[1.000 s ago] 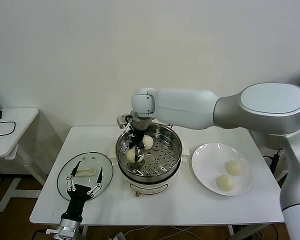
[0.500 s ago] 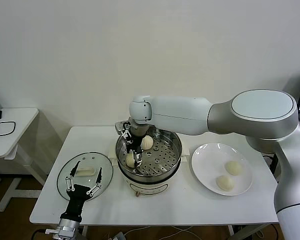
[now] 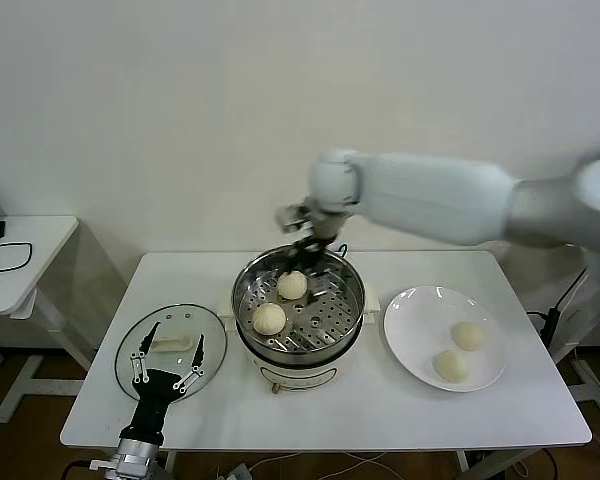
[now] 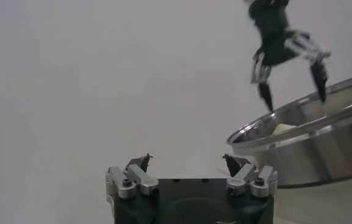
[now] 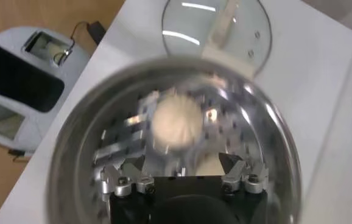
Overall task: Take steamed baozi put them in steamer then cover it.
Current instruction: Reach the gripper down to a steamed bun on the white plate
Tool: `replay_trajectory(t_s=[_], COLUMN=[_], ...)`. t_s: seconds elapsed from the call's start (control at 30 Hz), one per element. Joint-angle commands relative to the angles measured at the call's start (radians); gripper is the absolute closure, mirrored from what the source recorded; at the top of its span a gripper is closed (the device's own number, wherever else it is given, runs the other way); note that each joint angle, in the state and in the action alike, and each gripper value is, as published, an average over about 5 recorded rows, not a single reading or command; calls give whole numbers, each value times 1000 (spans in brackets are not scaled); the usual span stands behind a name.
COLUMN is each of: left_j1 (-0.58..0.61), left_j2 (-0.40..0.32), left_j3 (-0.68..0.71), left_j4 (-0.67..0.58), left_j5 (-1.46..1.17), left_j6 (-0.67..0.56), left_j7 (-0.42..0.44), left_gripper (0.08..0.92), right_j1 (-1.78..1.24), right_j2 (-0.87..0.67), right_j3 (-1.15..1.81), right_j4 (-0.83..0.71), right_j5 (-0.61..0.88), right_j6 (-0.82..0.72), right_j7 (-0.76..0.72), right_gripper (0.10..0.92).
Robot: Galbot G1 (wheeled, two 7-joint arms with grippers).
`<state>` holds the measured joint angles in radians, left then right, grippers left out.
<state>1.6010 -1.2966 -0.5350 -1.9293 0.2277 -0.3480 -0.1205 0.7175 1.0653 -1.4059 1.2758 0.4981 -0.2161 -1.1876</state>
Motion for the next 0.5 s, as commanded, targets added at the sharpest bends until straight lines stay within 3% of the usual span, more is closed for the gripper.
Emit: replay_trajectory(t_s=[0.03,0.23,0.5], left_j1=[0,0,5], left_j2=[-1,-6,-8], left_j3=[1,4,-2], left_j4=[1,1,0], left_j5=[2,7,10], left_j6=[1,3,4], left_j7=[1,1,1], left_gripper=[177,177,177], right_j1=[-38,-278,-499], right_j2=[-457,-539,-518], right_j3=[43,146,297], right_j4=[79,20,-37], right_j5=[-226,-346,-458], right_j6=[127,178,185], right_j7=[-162,-173,-148], right_gripper=[203,203,203])
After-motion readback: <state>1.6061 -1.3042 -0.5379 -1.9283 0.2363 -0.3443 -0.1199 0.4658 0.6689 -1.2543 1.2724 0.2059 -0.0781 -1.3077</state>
